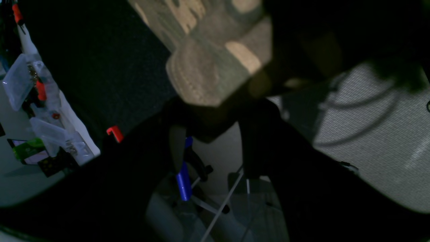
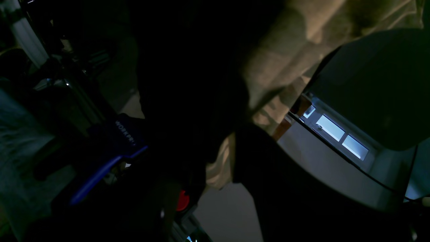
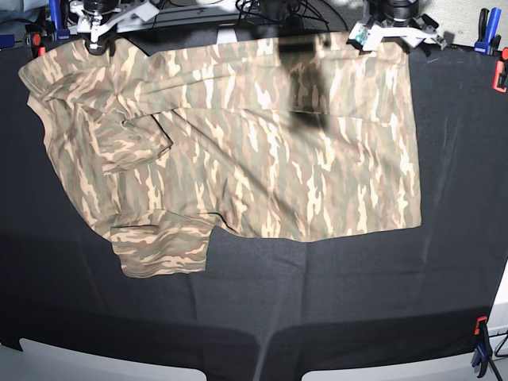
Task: Layout the t-shirt on the table in an organized manner, then fold the t-shirt properly
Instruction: 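Hold the collar edge raised and shift it with both grippers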
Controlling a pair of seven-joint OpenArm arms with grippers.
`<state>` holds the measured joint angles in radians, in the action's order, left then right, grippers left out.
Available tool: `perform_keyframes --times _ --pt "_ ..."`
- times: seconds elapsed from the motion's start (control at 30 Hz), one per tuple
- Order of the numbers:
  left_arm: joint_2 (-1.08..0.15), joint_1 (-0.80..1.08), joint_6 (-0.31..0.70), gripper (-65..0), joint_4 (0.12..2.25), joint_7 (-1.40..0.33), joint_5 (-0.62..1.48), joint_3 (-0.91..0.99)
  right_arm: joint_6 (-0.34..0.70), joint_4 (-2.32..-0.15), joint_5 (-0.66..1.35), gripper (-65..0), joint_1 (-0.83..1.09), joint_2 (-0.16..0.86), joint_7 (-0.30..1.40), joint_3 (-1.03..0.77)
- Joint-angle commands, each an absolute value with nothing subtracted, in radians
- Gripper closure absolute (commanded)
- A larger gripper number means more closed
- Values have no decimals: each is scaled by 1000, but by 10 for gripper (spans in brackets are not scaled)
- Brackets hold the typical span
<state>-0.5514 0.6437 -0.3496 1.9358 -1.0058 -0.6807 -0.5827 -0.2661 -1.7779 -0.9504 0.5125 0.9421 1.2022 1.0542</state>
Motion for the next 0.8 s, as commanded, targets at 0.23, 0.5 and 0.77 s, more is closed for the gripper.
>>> perform_keyframes --times 0.23,0.5,0.77 --pt "-568 648 -439 -230 1958 -857 -838 -585 -271 -1794 -970 -104 515 958 1215 1053" --pt "-585 648 -453 -230 1958 -818 -836 -644 -275 -1794 -968 -104 515 958 1211 1053" --pt "-585 649 -453 -230 1958 -938 -848 -644 -327 -1795 -1001 -104 519 959 1234 1055"
